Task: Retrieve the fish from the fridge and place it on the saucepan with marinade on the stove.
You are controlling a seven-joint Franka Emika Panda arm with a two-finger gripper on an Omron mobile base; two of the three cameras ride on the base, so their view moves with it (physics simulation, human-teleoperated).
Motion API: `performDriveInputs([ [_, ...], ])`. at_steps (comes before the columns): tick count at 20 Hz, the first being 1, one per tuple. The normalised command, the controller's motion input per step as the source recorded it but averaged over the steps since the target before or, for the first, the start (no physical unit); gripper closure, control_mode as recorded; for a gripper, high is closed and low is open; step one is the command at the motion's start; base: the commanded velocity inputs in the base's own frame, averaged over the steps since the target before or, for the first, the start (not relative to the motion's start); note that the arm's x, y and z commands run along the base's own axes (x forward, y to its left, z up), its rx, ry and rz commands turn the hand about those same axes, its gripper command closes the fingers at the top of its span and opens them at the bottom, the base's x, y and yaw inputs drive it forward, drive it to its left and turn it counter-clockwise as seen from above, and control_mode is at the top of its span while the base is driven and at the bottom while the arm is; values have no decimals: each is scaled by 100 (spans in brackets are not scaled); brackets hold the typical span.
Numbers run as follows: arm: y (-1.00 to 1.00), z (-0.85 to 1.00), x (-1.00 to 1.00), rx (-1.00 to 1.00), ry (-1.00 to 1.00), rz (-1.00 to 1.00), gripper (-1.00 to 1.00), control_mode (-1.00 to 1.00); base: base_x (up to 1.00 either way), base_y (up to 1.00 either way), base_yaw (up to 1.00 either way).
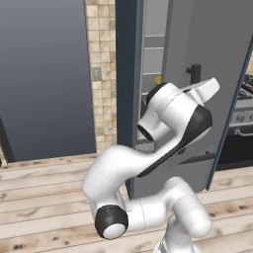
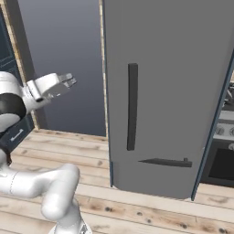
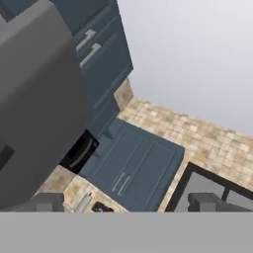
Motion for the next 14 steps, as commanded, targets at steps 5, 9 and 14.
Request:
performDriveInputs([
  [5,37,1,18,1,-6,35,-100,-100,0,0,0],
  [9,49,0,25,4,-8,42,-100,-100,0,0,0],
  [14,49,0,43,15,0,35,-100,-100,0,0,0],
])
